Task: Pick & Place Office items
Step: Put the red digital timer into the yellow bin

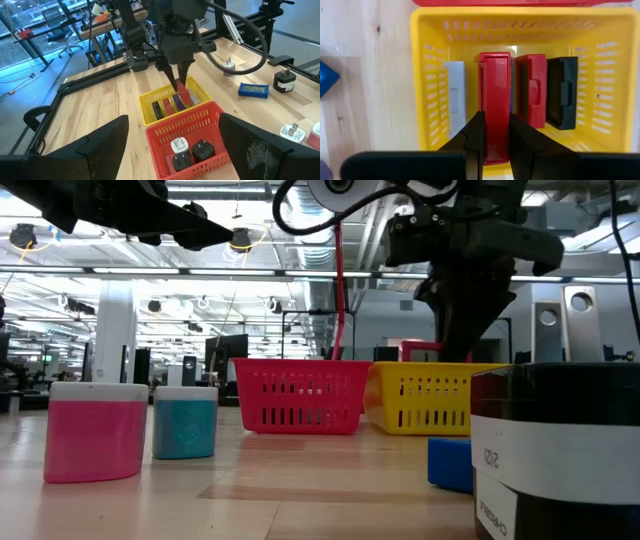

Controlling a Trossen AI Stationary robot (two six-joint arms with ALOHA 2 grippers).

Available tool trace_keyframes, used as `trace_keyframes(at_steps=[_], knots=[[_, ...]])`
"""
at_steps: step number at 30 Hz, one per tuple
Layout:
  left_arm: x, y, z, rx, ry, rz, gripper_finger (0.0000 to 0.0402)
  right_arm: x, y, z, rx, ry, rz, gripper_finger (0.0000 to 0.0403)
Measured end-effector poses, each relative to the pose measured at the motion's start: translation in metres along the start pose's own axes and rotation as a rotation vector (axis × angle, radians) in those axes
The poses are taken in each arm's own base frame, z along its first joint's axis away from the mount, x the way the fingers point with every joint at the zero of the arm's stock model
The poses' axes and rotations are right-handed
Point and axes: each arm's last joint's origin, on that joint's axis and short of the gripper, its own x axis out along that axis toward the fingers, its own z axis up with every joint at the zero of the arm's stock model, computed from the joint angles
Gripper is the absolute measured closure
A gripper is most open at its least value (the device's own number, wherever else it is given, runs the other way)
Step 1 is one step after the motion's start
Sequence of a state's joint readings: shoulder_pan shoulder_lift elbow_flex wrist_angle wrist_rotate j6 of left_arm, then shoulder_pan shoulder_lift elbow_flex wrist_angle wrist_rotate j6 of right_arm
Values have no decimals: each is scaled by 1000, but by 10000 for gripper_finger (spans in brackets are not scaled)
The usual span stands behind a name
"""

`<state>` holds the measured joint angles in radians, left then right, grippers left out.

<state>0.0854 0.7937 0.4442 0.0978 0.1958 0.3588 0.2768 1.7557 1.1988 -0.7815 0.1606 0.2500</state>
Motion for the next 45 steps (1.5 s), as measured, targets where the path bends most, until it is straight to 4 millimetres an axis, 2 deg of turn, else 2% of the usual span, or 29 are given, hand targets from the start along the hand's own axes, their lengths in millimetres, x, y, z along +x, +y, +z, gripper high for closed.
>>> trace_keyframes(at_steps=[14, 22, 37, 45], knots=[[0, 0, 0, 2, 0, 0, 96, -1, 6, -1, 1, -25, -64, 352], [0, 0, 0, 3, -3, 1, 98, 15, 8, -7, -4, 26, -52, 352], [0, 1, 2, 5, -14, 5, 96, 15, 8, -5, 4, 5, -45, 347], [0, 1, 2, 5, -14, 5, 95, 23, 8, -10, 7, -9, -40, 346]])
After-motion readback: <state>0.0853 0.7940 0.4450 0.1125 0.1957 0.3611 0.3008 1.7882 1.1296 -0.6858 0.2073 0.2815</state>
